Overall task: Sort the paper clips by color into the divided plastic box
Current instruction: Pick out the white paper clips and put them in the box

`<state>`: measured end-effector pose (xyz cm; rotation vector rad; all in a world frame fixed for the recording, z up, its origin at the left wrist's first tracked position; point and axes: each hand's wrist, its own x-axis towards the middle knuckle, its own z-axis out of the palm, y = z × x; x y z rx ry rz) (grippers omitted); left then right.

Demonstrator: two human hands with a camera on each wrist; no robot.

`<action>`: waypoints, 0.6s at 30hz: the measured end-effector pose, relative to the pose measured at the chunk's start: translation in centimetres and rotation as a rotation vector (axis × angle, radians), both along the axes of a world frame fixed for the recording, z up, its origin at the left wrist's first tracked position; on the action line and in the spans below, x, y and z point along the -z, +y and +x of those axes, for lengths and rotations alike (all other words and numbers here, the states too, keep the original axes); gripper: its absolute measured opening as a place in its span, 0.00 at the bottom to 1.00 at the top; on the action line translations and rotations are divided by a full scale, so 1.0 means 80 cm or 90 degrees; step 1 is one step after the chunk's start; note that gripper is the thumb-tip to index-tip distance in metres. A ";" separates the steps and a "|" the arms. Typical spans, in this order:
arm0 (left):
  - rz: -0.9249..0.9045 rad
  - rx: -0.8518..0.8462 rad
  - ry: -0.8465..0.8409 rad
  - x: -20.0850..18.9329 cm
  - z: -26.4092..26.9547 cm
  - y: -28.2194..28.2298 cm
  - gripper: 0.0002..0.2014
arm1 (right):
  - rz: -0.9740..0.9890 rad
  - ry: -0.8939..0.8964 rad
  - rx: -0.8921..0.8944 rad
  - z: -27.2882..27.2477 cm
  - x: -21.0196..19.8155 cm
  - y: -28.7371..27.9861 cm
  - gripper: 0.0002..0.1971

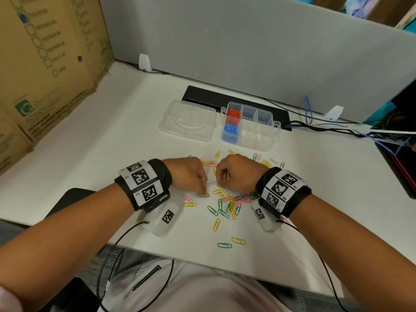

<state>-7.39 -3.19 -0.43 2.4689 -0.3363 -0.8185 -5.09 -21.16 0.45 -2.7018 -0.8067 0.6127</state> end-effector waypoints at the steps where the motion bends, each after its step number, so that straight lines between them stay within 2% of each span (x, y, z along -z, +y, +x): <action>1: -0.009 -0.015 0.000 -0.001 0.002 0.001 0.05 | 0.002 -0.002 0.002 0.000 0.001 -0.001 0.05; 6: -0.063 -0.049 -0.015 -0.008 0.006 0.015 0.04 | 0.020 -0.013 0.012 0.003 -0.001 -0.001 0.03; 9: -0.067 -0.027 0.005 -0.005 0.004 0.016 0.05 | 0.019 -0.010 -0.008 0.004 -0.003 0.006 0.09; 13: -0.023 0.010 -0.005 0.000 -0.003 0.004 0.07 | 0.018 -0.014 -0.017 0.002 -0.001 0.014 0.05; 18: 0.032 0.031 -0.046 -0.003 -0.007 -0.001 0.02 | -0.012 -0.050 -0.004 -0.001 0.001 0.013 0.03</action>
